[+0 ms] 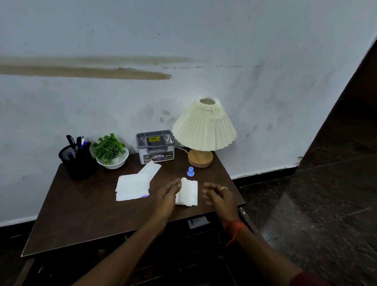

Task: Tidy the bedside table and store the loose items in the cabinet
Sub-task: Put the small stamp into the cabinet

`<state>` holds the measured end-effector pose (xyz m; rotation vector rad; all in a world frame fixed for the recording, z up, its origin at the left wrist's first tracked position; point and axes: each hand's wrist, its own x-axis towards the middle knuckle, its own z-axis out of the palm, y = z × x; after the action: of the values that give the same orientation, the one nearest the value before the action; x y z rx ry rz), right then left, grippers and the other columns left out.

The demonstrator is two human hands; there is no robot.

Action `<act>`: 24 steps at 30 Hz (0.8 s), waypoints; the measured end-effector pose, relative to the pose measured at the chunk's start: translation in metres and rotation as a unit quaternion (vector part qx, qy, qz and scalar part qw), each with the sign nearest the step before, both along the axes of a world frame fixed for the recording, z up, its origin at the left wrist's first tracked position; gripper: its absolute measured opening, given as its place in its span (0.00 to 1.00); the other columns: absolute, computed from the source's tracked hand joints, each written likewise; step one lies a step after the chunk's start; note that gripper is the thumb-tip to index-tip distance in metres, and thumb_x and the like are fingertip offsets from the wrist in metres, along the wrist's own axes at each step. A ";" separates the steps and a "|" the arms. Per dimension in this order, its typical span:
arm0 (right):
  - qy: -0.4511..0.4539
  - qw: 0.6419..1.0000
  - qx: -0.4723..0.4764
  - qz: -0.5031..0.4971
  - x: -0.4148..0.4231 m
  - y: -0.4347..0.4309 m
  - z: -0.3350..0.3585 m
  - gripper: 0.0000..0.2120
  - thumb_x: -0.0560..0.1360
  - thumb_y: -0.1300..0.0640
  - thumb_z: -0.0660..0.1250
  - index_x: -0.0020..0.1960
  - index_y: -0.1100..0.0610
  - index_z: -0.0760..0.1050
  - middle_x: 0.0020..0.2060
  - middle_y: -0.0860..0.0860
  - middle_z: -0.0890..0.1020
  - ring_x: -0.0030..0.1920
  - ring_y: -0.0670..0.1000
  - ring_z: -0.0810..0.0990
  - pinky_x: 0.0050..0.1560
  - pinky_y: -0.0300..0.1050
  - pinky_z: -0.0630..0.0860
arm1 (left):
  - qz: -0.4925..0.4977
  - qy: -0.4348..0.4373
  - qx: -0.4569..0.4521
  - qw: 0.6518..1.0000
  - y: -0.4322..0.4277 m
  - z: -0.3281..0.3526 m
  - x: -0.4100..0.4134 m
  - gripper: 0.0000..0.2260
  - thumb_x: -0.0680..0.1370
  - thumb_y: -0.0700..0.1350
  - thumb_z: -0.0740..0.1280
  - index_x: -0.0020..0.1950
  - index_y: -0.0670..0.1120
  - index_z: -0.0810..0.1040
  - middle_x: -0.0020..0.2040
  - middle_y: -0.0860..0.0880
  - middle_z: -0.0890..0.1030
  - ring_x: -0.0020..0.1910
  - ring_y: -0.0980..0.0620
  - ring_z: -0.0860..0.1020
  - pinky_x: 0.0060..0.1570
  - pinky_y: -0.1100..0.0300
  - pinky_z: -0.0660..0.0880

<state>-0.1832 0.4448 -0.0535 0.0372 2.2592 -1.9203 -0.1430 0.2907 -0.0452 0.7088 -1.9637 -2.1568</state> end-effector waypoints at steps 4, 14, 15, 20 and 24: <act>-0.014 1.000 0.019 0.007 -0.040 -0.009 -0.004 0.16 0.63 0.43 0.67 0.49 0.44 0.81 0.49 0.48 0.84 0.51 0.49 0.83 0.58 0.53 0.79 | 0.012 -0.034 -0.032 0.999 -0.013 -0.001 -0.030 0.12 0.78 0.47 0.66 0.59 0.47 0.82 0.61 0.47 0.81 0.62 0.48 0.77 0.69 0.50 0.70; -0.048 0.998 0.028 0.001 -0.106 -0.044 -0.032 0.23 0.62 0.32 0.60 0.40 0.49 0.79 0.50 0.52 0.83 0.55 0.54 0.80 0.62 0.59 0.74 | -0.026 -0.114 -0.148 0.982 -0.055 -0.076 -0.111 0.25 0.64 0.77 0.55 0.53 0.67 0.78 0.62 0.57 0.81 0.63 0.54 0.77 0.69 0.49 0.67; -0.047 0.998 0.031 0.010 -0.114 -0.047 -0.042 0.25 0.61 0.32 0.60 0.41 0.51 0.80 0.50 0.52 0.83 0.54 0.54 0.80 0.62 0.59 0.74 | -0.033 -0.116 -0.156 0.980 -0.047 -0.057 -0.103 0.26 0.65 0.76 0.54 0.54 0.67 0.78 0.62 0.57 0.81 0.62 0.53 0.77 0.69 0.49 0.67; -0.044 0.997 0.055 0.033 -0.109 -0.063 -0.033 0.31 0.63 0.35 0.56 0.50 0.56 0.81 0.50 0.57 0.83 0.52 0.57 0.81 0.61 0.59 0.74 | -0.076 -0.097 -0.178 0.976 -0.020 -0.010 -0.089 0.23 0.80 0.61 0.55 0.62 0.49 0.80 0.59 0.48 0.80 0.59 0.49 0.76 0.59 0.57 0.66; -0.045 0.997 0.047 0.031 -0.104 -0.069 -0.027 0.25 0.69 0.40 0.59 0.50 0.58 0.81 0.49 0.59 0.84 0.52 0.60 0.81 0.60 0.58 0.75 | -0.094 -0.065 -0.123 0.986 -0.010 -0.006 -0.089 0.27 0.75 0.60 0.60 0.59 0.40 0.81 0.57 0.42 0.82 0.59 0.45 0.78 0.61 0.54 0.71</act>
<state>-0.2869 0.3755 -0.0809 0.0640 2.2615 -1.7450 -0.2321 0.2812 -0.0515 0.6615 -2.3988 -1.9561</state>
